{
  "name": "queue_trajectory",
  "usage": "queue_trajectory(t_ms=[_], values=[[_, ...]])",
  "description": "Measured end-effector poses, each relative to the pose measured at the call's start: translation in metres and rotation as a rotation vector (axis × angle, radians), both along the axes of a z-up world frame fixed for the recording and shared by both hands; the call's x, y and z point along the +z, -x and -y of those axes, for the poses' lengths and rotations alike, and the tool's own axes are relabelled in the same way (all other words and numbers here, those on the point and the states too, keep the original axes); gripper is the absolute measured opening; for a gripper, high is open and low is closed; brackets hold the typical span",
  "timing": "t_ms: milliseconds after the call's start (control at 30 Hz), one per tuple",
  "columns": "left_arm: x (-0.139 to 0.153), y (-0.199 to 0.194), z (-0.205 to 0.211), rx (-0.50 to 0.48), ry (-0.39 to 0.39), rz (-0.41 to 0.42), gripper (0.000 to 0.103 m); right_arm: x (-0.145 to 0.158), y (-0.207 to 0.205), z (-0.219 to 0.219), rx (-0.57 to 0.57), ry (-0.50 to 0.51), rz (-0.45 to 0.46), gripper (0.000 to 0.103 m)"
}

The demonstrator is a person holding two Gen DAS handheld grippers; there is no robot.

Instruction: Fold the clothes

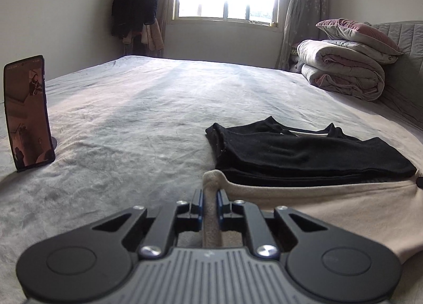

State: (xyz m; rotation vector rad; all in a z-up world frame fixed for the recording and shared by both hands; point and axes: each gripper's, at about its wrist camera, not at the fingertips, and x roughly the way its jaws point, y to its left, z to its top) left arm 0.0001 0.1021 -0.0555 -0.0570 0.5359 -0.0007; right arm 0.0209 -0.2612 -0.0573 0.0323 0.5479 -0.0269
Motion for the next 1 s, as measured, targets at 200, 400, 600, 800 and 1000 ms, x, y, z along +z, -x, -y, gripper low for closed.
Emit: queue_trajectory(t_ms=[200, 400, 600, 800, 1000], values=[[0.009, 0.006, -0.004, 0.056, 0.021, 0.020, 0.029, 0.009, -0.002, -0.001, 0.007, -0.012, -0.029, 0.025], [0.026, 0.019, 0.018, -0.148, 0.087, 0.080, 0.029, 0.035, 0.000, -0.021, 0.158, -0.033, -0.014, 0.041], [0.004, 0.018, 0.056, -0.513, 0.159, -0.002, 0.024, 0.038, -0.006, -0.066, 0.363, -0.056, -0.067, 0.041], [-0.022, 0.031, 0.084, -0.661, 0.049, -0.062, 0.021, 0.022, -0.010, -0.111, 0.542, -0.065, -0.169, 0.037], [-0.021, 0.034, 0.081, -0.673, 0.049, -0.061, 0.021, 0.009, -0.021, -0.136, 0.519, -0.043, -0.153, 0.028]])
